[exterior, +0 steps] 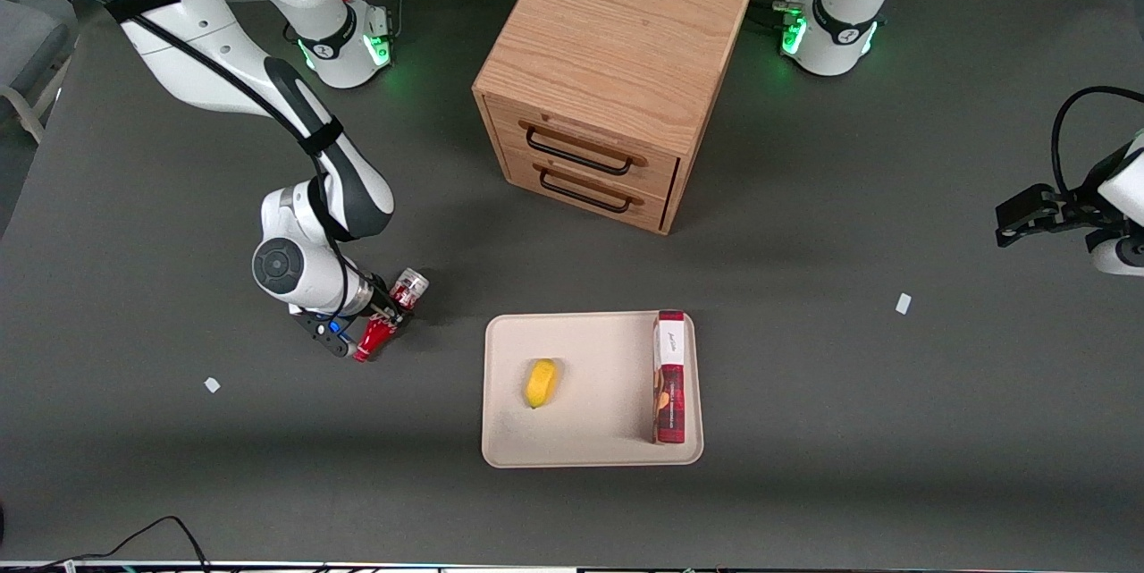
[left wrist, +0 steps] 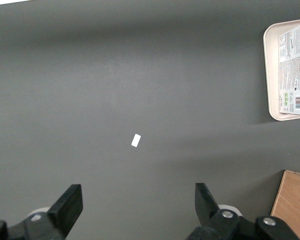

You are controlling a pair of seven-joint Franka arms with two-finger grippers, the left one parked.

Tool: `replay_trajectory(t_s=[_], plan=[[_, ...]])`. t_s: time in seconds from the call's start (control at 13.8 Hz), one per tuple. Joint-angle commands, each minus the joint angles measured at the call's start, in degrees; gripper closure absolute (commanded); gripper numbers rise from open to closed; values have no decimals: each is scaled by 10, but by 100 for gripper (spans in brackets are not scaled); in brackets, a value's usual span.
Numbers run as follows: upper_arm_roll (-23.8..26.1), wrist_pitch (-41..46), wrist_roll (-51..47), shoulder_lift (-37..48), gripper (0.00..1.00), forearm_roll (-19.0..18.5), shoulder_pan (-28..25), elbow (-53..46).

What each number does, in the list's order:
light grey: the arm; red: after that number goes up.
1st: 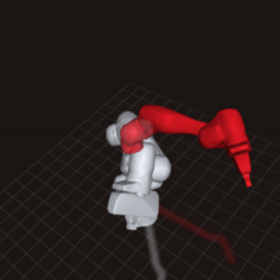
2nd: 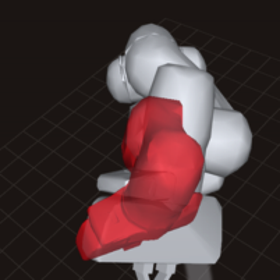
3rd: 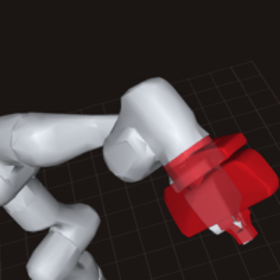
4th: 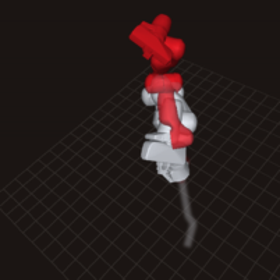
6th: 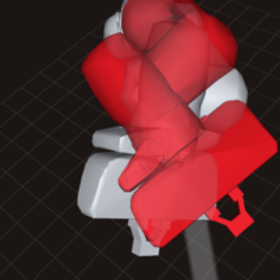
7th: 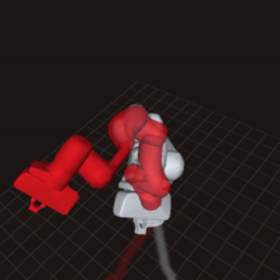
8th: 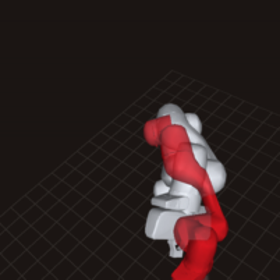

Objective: Place coke bottle on tray

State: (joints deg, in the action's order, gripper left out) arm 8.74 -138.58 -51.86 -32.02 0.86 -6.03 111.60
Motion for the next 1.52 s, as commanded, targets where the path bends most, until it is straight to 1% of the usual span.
replay_trajectory(t_s=[0.0, 0.14, 0.29, 0.36, 0.43, 0.58, 0.65, 0.8, 0.94, 1.08, 1.3, 1.45], plan=[[0, 34, 2, 35, 100, -13, -1, -13], [0, 110, 38, 83, 100, -13, 0, -43], [0, 204, 103, 117, 100, -13, 0, -110], [0, 251, 134, 120, 100, -12, 0, -157], [0, 291, 165, 114, 100, -10, 0, -212], [6, 351, 227, 73, 100, -4, -14, -319], [26, 365, 229, 44, 100, -2, -15, -368], [71, 365, 222, -28, 100, -3, -19, -432], [82, 358, 214, -116, 100, -2, -40, -497], [92, 302, 205, -168, 100, -4, -52, -497], [91, 238, 200, -217, 100, -10, -68, -493], [91, 199, 200, -230, 100, -28, -73, -480]])
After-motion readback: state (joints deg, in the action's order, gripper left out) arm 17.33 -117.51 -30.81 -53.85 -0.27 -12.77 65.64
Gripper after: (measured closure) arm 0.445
